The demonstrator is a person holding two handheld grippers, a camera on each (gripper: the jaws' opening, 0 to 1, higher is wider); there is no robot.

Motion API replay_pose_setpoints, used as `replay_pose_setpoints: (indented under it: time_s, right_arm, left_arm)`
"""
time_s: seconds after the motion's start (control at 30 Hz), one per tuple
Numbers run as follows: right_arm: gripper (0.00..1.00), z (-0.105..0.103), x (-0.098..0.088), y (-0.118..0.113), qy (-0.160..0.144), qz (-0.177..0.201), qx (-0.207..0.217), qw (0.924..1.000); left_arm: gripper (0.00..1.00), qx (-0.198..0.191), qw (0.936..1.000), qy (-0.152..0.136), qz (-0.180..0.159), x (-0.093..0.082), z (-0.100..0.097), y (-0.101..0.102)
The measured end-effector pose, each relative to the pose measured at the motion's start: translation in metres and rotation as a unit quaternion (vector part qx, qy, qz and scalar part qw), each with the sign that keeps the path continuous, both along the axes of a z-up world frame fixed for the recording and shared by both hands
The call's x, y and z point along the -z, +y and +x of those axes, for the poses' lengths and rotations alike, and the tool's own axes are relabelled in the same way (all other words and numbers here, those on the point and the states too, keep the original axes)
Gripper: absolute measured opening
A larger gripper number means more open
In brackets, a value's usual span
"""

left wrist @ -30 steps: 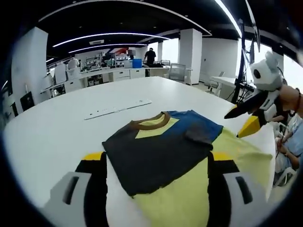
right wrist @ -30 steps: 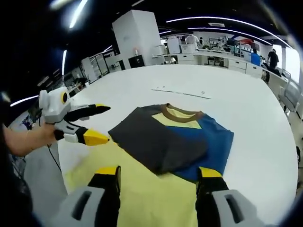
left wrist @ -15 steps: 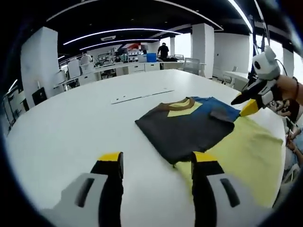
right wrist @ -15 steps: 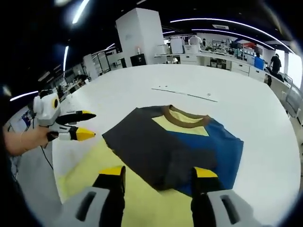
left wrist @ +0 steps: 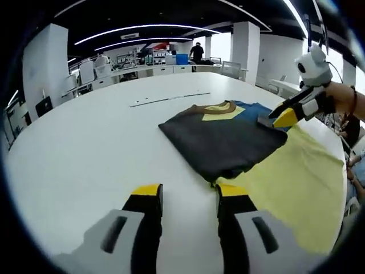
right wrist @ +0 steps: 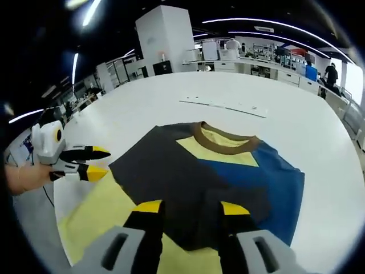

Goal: Fold the garment on the visible template until the final outline fits inside the template.

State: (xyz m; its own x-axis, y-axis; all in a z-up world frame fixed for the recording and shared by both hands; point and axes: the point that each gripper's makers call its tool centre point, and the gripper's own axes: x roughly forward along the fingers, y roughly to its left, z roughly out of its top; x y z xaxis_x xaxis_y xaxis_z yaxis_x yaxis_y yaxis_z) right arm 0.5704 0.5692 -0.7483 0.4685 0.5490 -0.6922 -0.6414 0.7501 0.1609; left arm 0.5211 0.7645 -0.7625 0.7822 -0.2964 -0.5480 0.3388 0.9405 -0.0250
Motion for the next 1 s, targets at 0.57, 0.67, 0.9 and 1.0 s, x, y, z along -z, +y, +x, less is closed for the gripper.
replay_pose_setpoints:
  time_s: [0.57, 0.67, 0.9, 1.0]
  right_arm:
    - [0.08, 0.025, 0.019, -0.001, -0.039, -0.073, 0.019, 0.9964]
    - [0.04, 0.024, 0.020, -0.002, -0.042, -0.081, 0.017, 0.9957]
    - [0.00, 0.022, 0.012, -0.007, -0.044, -0.076, 0.023, 0.9959]
    - [0.00, 0.021, 0.006, -0.012, -0.052, -0.074, 0.029, 0.9955]
  left_arm:
    - [0.02, 0.015, 0.9996, 0.007, -0.021, 0.002, 0.001, -0.024]
    - [0.01, 0.012, 0.9997, 0.011, -0.018, 0.002, 0.001, -0.021]
    - [0.01, 0.010, 0.9998, 0.012, -0.014, -0.002, -0.002, -0.013]
    - [0.00, 0.011, 0.9998, 0.010, -0.013, -0.005, -0.002, -0.011]
